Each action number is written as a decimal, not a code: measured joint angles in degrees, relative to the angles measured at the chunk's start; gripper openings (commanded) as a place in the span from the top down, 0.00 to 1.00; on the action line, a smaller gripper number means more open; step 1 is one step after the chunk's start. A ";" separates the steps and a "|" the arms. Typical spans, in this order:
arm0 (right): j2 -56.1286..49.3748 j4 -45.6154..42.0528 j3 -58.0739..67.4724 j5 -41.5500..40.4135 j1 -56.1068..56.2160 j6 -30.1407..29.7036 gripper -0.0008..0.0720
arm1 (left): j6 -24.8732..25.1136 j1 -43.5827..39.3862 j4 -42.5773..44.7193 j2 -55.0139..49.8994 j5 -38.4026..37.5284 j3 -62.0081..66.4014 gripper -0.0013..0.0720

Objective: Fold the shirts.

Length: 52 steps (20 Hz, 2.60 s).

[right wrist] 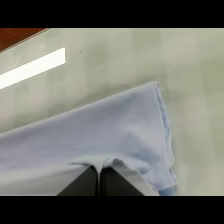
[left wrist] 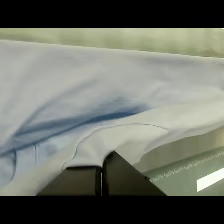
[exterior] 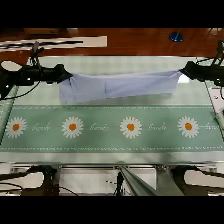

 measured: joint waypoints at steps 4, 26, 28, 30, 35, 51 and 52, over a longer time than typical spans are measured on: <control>-6.60 0.33 5.01 -2.69 1.20 0.46 0.96 | -0.17 0.02 0.00 -6.71 0.81 3.41 0.94; -14.67 -7.32 10.10 -1.03 -3.06 8.04 0.28 | 0.24 13.53 0.61 -12.50 -4.26 7.34 0.22; -16.26 -6.82 10.08 5.33 -5.38 9.09 0.26 | 0.92 14.60 0.52 -12.26 -7.39 7.34 0.22; -18.34 -4.59 10.10 9.75 -6.40 8.72 0.26 | 1.49 14.73 0.52 -12.11 -9.64 7.34 0.23; -22.84 5.40 10.16 12.00 -4.39 5.70 0.27 | 3.43 12.72 0.48 -12.04 -12.83 7.34 0.25; -10.82 1.62 10.62 14.27 -1.27 4.17 0.95 | 4.42 8.55 -0.76 -9.77 -19.19 7.34 0.94; -8.66 -0.20 10.67 15.67 -1.92 4.98 0.95 | 4.42 7.65 -1.66 -9.44 -19.96 7.34 0.94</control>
